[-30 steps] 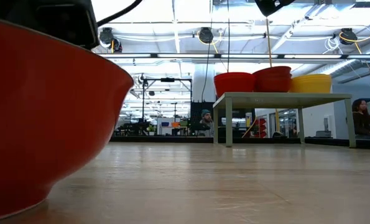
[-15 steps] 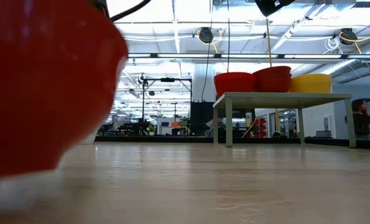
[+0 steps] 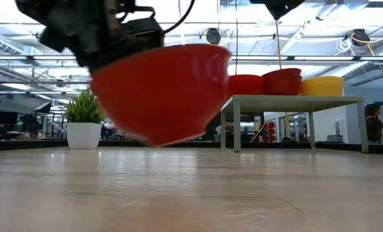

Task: Pick & Place Mini bowls
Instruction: Stack the white pattern bowl on the stacked white pattern bowl on the shelf

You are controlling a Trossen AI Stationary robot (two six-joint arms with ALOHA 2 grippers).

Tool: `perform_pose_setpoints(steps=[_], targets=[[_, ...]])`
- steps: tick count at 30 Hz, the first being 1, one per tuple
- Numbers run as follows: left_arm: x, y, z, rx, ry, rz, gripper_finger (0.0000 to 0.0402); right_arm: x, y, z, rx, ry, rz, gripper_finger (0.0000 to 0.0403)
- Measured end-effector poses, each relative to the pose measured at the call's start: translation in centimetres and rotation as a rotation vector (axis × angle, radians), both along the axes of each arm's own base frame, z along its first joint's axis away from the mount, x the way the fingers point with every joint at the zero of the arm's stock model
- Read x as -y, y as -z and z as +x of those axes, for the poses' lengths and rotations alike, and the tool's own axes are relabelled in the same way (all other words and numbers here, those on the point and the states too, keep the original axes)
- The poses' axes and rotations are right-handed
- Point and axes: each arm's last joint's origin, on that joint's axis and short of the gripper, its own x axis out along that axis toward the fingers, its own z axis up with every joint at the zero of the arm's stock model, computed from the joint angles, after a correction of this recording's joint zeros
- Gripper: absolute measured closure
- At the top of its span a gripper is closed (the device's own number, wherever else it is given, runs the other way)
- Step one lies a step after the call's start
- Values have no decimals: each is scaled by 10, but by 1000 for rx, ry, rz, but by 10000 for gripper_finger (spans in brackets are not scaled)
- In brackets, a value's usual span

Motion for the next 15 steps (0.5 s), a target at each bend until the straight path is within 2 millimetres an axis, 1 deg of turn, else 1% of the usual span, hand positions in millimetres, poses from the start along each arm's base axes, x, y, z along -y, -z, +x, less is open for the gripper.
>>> perform_pose_setpoints(steps=[5, 8, 11, 15], targets=[[-21, -12, 15, 18, -14, 64, 389, 0, 0, 0, -3, 9, 15, 282], [-27, -18, 33, 9, 7, 125, 391, 0, 0, 0, -3, 9, 15, 282], [-31, -16, 55, -26, 70, 173, 382, 0, 0, 0, -3, 10, 14, 282], [-42, -12, 81, -106, 92, 195, 374, 0, 0, 0, -10, 26, 39, 282]])
